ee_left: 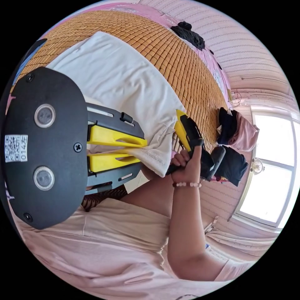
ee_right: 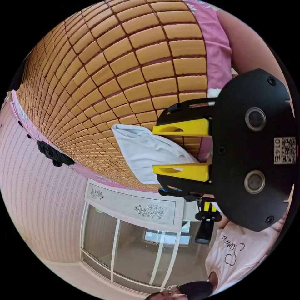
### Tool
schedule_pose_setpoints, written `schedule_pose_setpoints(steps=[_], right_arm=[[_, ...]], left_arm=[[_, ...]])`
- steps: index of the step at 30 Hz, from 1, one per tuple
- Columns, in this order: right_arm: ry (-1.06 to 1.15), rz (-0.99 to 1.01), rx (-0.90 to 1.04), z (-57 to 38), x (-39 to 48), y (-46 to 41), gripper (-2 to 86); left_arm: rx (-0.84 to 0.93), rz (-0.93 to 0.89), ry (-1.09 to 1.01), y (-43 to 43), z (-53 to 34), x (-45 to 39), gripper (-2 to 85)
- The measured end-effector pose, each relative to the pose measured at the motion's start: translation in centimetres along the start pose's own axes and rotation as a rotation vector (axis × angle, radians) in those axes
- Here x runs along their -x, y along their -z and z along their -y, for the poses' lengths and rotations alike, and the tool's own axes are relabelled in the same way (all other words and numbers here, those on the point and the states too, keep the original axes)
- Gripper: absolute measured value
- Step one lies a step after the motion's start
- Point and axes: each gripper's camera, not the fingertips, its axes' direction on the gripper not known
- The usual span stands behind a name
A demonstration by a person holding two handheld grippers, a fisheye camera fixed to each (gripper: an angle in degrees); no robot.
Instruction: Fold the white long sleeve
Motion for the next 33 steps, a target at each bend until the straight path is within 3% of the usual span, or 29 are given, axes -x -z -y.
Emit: schedule_pose_setpoints(steps=[4, 9, 13, 17, 21, 24, 28, 33], right_arm=[[-0.056, 0.023, -0.02, 1.0, -0.3, 1.3, 3.7], [-0.014, 0.069, -0.141, 0.1, 1.2, 7.5, 2.1], [0.087, -0.038, -0.269, -1.5, 5.0, 13.6, 1.9], [0.187, -0.135, -0.25, -1.5, 9.7, 13.9, 2.1], [0.305, -0.113, -0.093, 0.7, 15.7, 6.0, 3.6], [0.347, -0.09, -0.009, 1.4, 19.0, -2.4, 6.3], [0.405, -0.337, 0.107, 1.4, 20.2, -11.9, 7.9], [0.604, -0.555, 0.148, -0.2, 22.4, -17.5, 11.3]], left_arm=[[-0.03, 0.039, 0.019, 2.0, -1.2, -1.1, -0.4], [-0.116, 0.011, 0.022, 2.9, 0.3, -0.7, -0.3], [-0.256, -0.047, 0.003, 3.7, 2.8, -0.9, 0.0], [-0.384, -0.097, 0.107, 5.2, 2.9, 0.7, 0.2], [-0.395, -0.047, 0.207, 7.1, 0.5, 2.9, 1.2], [-0.31, 0.019, 0.329, 8.6, -2.7, 5.2, 3.6], [-0.115, 0.133, 0.586, 9.8, -7.6, 9.2, 5.0], [-0.108, 0.195, 0.713, 11.8, -9.8, 11.5, 5.9]])
